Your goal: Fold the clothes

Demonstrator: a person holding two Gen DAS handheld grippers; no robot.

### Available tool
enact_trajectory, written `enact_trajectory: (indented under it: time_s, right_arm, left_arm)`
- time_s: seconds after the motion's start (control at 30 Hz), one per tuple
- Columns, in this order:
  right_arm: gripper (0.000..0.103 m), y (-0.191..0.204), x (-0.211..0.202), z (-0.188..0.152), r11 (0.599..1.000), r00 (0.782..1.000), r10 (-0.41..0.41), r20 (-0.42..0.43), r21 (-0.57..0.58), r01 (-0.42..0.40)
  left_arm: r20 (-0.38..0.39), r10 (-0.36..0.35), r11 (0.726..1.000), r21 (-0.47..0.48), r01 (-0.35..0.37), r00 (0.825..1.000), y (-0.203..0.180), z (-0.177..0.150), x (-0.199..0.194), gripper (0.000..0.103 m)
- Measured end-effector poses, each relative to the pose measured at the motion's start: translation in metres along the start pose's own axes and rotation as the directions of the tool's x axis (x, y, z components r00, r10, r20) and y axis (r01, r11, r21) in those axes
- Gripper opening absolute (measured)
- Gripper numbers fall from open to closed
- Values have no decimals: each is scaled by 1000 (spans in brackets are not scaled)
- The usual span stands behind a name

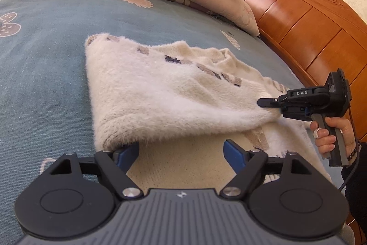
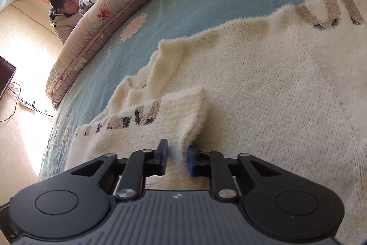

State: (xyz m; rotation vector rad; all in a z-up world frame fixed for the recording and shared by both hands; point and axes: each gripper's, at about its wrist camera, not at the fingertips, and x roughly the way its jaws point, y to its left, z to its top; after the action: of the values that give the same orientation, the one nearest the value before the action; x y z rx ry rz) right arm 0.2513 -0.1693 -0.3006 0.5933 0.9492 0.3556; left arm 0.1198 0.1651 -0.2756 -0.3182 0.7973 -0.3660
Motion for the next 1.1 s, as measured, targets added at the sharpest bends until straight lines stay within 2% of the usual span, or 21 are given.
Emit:
enact_trajectory:
  time_s: [0.17,0.27,0.4,0.47,0.53,0.63,0.77,0.87,1.0,1.1]
  right_arm:
    - [6,16,-23,3,996,998,-31,61,-80,36]
    - [6,19,-34,6,989,993,-83,86,-115,93]
    - [7,9,-30,5,984,990,-134,55,-107,139]
    - [16,6,-25,1,981,986,-162,40,-102,165]
    - [16,4,-24,-1,978,983,-183,34,-93,186]
    - [21,10,-36,0,968,971,-231,59,-90,235]
    - [24,40,-55,1,934,953,-290,85,-192,301]
    - [24,80,-56,-2,921,968,-246,55,-297,251]
    - [23,152,-36,-11,883,990,-143,-16,-454,121]
    - [23,200,-9,-21,835,992,-101,-71,-549,46]
  left_arm:
    - [-31,-6,1000,-13,6,1000,1,-2,7,82]
    - [-40,-5,1000,-7,5,999,0,-2,8,82]
    - [-43,-6,1000,-8,6,999,1,-2,8,82]
    - [-50,-6,1000,-10,5,999,1,-1,7,82]
    - [-61,0,1000,-9,0,998,0,0,4,82]
    - [-88,35,999,11,-34,996,-8,6,-7,82]
    - [-88,148,987,69,-142,985,-17,17,-34,84]
    - [-61,198,977,91,-192,978,-12,23,-51,88]
    - [-62,211,977,6,-211,975,18,31,-66,88]
    - [-45,231,970,-63,-233,972,42,36,-78,88]
